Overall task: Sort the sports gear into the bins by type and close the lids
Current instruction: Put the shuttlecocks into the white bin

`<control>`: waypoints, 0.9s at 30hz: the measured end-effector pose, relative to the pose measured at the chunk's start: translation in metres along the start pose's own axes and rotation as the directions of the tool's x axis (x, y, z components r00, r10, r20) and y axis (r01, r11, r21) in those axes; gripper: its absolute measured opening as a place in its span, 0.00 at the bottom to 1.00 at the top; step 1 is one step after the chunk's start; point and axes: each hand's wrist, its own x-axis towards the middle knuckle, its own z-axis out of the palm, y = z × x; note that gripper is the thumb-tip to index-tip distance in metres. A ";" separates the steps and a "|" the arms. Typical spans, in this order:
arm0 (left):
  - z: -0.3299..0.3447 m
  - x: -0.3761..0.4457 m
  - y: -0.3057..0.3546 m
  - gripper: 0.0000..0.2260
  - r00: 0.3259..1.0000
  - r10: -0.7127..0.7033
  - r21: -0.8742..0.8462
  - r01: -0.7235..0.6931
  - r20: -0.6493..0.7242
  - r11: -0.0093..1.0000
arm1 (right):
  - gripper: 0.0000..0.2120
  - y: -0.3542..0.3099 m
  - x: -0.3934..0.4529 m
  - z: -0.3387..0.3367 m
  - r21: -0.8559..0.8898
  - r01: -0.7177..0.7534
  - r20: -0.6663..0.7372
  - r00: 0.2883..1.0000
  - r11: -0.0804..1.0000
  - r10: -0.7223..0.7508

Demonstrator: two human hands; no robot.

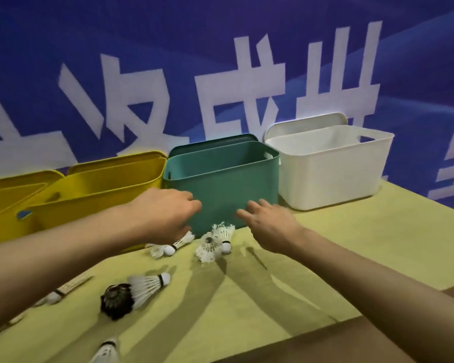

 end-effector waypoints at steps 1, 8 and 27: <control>0.007 -0.001 -0.003 0.14 1.000 -0.007 0.005 0.007 0.004 1.000 | 0.28 -0.012 0.010 0.007 0.063 -0.016 0.062 0.998 0.998 0.012; 0.049 0.050 0.001 0.17 1.000 -0.018 -0.003 0.018 0.014 1.000 | 0.40 -0.035 0.041 0.054 0.101 -0.065 0.375 0.927 0.993 0.023; 0.060 0.096 0.047 0.17 0.960 0.000 -0.160 0.047 0.281 0.986 | 0.14 0.082 -0.051 -0.042 0.203 -0.109 -0.078 0.989 0.973 0.127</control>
